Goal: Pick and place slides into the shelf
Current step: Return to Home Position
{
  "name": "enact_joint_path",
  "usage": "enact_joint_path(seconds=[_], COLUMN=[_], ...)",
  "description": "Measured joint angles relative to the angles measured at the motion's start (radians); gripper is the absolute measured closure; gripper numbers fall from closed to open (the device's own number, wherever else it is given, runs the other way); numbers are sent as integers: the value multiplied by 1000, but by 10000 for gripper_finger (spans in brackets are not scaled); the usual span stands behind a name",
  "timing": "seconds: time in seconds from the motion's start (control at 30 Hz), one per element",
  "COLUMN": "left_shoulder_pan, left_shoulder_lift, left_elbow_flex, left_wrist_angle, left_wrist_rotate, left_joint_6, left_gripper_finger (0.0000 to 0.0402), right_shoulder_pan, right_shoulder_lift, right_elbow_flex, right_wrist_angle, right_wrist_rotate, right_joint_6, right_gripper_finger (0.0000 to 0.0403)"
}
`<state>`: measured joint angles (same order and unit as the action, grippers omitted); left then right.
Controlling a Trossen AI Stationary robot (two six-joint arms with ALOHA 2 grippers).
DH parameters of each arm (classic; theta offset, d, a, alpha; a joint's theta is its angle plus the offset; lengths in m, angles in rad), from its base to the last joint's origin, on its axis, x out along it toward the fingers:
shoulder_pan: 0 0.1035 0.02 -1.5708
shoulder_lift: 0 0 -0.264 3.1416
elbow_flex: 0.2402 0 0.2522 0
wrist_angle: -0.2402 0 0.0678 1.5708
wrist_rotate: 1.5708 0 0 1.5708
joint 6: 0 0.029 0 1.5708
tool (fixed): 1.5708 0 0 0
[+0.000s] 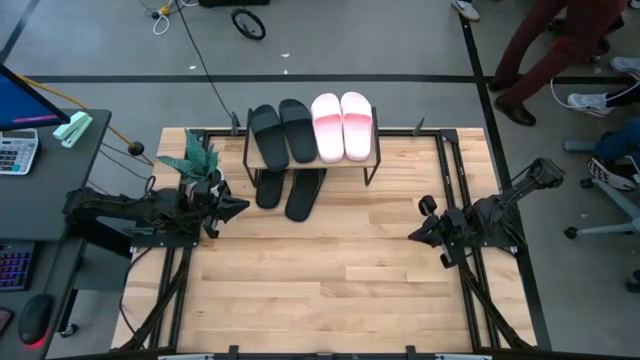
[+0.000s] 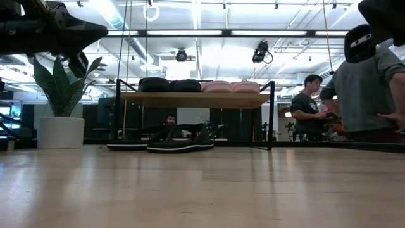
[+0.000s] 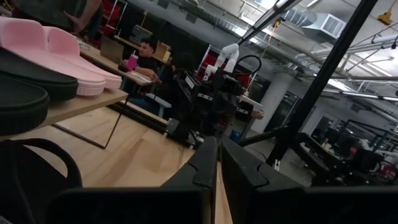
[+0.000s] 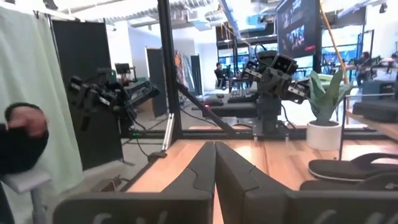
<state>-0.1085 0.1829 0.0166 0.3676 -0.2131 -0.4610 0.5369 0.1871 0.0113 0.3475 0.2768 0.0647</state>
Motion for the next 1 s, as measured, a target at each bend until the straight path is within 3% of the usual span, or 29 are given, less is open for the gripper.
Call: enact_joint_path(seconds=[0.37, 0.67, 1.0], left_shoulder_pan=[0, 0, 0], left_shoulder_lift=[0, 0, 0], left_elbow_flex=[0, 0, 0], left_wrist_angle=[0, 1, 1], left_wrist_rotate=[0, 0, 0], left_joint_6=[0, 0, 0], left_gripper_finger=[370, 381, 366], right_shoulder_pan=[0, 0, 0], right_shoulder_lift=[2, 2, 2], right_elbow_flex=[0, 0, 0], right_wrist_angle=[-81, -81, -81], right_wrist_rotate=[-2, -1, -1], right_joint_6=[96, 93, 93], right_gripper_finger=[389, 389, 389])
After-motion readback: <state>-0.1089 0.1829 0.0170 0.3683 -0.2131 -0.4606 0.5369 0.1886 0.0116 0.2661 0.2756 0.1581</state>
